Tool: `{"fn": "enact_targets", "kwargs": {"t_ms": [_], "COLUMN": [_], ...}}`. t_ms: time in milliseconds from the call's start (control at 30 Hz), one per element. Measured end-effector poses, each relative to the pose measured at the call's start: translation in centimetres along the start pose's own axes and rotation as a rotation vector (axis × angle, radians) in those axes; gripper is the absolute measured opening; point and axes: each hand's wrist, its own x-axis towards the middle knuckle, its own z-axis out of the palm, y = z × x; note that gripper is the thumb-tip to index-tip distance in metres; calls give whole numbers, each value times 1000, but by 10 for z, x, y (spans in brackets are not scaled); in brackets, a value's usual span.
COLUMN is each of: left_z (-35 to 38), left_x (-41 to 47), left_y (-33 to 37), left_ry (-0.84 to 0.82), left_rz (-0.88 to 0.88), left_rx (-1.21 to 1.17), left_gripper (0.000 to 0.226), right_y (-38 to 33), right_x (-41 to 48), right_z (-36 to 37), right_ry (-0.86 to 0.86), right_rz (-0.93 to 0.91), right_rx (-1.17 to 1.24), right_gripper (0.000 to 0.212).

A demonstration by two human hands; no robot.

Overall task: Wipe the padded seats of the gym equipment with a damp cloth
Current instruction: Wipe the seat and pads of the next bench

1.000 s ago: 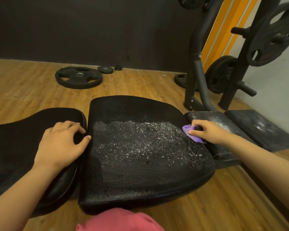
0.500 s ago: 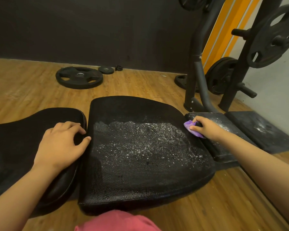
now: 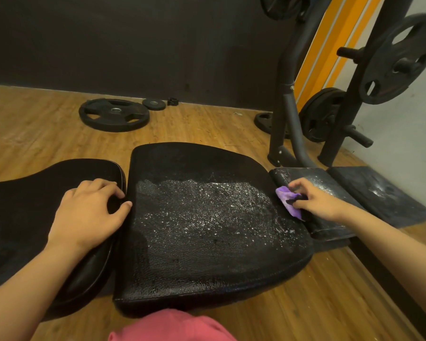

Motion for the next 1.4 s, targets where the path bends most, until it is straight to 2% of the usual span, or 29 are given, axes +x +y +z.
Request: {"fn": "enact_targets", "kwargs": {"t_ms": [100, 200, 300, 467, 633, 733, 933, 1033, 1100, 1167, 1267, 1400], "left_z": [-2, -3, -4, -6, -8, -8, -5, -3, -1, 0, -1, -2], "left_x": [0, -1, -1, -3, -4, -4, -2, -1, 0, 0, 1, -1], "left_y": [0, 2, 3, 5, 9, 9, 6, 4, 2, 1, 0, 2], "left_ry": [-22, -24, -30, -27, -30, -36, -38, -42, -34, -28, -25, -11], "left_rz": [5, -6, -14, -19, -42, -39, -26, -27, -21, -10, -1, -1], "left_rx": [-2, -1, -3, -20, -37, -38, -28, -5, 5, 12, 10, 1], "left_gripper": [29, 21, 18, 37, 39, 40, 38, 25, 20, 24, 28, 39], "right_y": [1, 1, 7, 16, 15, 12, 9, 12, 14, 15, 11, 1], "right_x": [-11, -16, -14, -15, -13, -13, -16, -16, -13, -7, 7, 22], "right_z": [-1, 1, 6, 11, 8, 6, 6, 4, 4, 4, 6, 13], "right_ry": [51, 114, 192, 244, 193, 168, 177, 170, 180, 202, 237, 314], "right_rz": [-93, -230, -284, -354, -253, -260, -270, -231, -166, -102, -72, -120], "right_rx": [72, -169, -399, -442, -421, -362, -223, -175, -144, -125, -185, -194], "right_gripper": [51, 31, 27, 20, 23, 1, 22, 6, 37, 49, 30, 18]}}
